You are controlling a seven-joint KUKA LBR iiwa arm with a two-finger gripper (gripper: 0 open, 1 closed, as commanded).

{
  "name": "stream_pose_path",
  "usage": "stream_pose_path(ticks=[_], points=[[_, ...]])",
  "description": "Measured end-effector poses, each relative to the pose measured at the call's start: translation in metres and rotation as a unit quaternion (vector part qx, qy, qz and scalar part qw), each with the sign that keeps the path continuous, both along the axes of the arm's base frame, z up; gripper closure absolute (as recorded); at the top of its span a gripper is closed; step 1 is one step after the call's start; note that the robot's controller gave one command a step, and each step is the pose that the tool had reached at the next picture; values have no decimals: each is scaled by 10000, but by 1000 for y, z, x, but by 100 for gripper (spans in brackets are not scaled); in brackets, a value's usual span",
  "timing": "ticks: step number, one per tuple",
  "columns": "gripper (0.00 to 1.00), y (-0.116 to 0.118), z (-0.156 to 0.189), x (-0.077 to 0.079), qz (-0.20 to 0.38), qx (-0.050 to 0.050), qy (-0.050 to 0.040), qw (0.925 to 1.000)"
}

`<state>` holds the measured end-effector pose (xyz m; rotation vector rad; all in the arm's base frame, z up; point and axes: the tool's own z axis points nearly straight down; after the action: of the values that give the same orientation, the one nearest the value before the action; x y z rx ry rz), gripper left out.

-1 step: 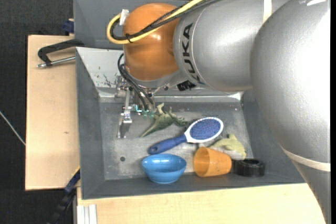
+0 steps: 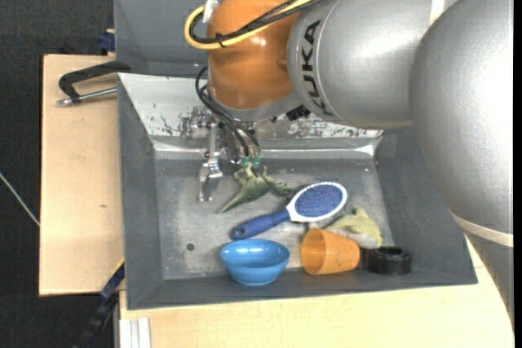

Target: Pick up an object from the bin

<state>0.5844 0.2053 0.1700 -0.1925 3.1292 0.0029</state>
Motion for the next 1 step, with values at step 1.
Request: stream_pose_path(ticks=[1], points=[[0, -60, -34, -50, -440, -22, 60, 9990]])
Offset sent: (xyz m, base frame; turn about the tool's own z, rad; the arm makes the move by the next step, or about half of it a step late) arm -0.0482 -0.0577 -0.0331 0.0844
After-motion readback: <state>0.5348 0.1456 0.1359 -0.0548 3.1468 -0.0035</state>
